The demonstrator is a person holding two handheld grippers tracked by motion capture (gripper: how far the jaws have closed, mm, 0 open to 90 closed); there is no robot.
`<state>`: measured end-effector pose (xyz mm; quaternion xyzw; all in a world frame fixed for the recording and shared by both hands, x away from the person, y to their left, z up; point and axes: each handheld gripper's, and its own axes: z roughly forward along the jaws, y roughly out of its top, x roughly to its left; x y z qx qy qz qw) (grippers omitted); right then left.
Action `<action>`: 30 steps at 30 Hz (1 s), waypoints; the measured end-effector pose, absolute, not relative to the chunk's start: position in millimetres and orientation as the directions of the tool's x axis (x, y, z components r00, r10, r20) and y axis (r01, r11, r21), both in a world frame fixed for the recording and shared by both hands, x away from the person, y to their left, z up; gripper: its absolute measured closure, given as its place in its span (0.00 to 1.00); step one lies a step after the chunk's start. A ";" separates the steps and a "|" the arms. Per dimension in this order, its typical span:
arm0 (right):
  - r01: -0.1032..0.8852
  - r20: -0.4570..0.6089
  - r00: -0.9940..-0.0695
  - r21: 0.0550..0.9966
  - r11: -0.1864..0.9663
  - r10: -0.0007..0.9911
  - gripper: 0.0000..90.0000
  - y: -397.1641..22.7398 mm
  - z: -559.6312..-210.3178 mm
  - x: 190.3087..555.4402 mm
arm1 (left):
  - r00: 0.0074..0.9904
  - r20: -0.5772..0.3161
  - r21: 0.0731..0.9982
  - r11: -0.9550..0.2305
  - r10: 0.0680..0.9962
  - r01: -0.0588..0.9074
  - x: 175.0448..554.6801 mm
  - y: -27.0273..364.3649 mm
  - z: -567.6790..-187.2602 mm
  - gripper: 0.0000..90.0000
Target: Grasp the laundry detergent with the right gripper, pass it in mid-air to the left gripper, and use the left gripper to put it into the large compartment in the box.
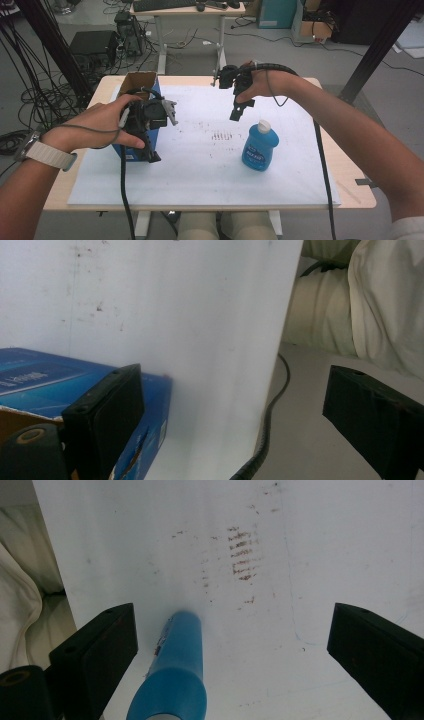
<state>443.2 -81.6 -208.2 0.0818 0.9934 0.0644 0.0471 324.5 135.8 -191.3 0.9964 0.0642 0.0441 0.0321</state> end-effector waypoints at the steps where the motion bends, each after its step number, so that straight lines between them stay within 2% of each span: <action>1: 0.154 -0.084 -0.982 0.139 0.978 0.167 0.06 -81.7 -206.9 442.8 | 0.988 0.086 0.069 -0.990 0.128 0.122 324.4 136.0 -190.9 0.11; 19: 0.149 -0.119 -0.978 0.169 0.974 0.170 0.06 -94.1 -171.3 421.3 | 0.987 0.095 0.063 -0.990 0.133 0.128 321.5 133.2 -189.0 0.11; 30: 0.201 -0.127 -0.967 0.150 0.968 0.220 0.06 -117.7 -161.5 408.6 | 0.988 0.096 0.068 -0.991 0.124 0.117 321.4 130.2 -189.4 0.11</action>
